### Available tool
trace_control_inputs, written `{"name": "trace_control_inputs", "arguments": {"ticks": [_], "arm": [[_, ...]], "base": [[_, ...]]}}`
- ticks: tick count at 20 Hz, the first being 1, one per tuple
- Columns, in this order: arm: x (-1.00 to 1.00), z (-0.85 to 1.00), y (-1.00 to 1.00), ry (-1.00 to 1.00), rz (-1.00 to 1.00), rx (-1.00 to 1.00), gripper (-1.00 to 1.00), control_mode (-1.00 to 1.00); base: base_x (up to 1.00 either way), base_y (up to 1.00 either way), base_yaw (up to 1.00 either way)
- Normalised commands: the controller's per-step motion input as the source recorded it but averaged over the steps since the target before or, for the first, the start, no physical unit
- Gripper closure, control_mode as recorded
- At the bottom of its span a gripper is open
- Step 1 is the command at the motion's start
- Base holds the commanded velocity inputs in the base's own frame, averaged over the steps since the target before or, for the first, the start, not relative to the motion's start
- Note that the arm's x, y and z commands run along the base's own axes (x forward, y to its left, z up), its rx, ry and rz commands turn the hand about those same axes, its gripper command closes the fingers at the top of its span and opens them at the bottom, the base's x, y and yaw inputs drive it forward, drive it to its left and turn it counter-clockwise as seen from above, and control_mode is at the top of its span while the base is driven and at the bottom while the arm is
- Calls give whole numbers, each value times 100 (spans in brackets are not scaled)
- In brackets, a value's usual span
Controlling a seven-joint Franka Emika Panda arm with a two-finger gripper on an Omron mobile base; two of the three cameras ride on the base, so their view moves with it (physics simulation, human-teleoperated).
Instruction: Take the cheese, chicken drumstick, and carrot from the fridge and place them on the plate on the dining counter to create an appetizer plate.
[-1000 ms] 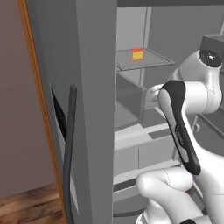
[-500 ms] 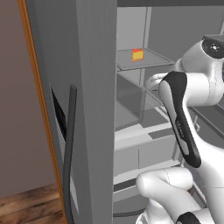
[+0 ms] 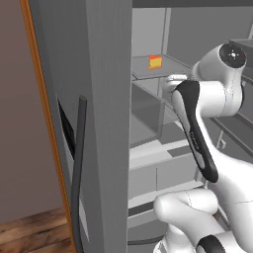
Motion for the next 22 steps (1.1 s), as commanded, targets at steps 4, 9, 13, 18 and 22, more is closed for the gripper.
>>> {"name": "trace_control_inputs", "arguments": {"ticks": [4, 9, 13, 18, 22], "arm": [[28, 1, 0, -10, -16, 0, -100, -100], [26, 20, 0, -1, -14, 0, -100, -100], [28, 33, 0, 1, -8, 1, -100, -100], [31, 22, 0, 7, -4, 0, -100, -100], [28, -1, 0, 2, 0, 0, -100, -100]], "base": [[0, 0, 0], [0, 0, 0], [0, 0, 0], [0, 0, 0], [0, 0, 0]]}}
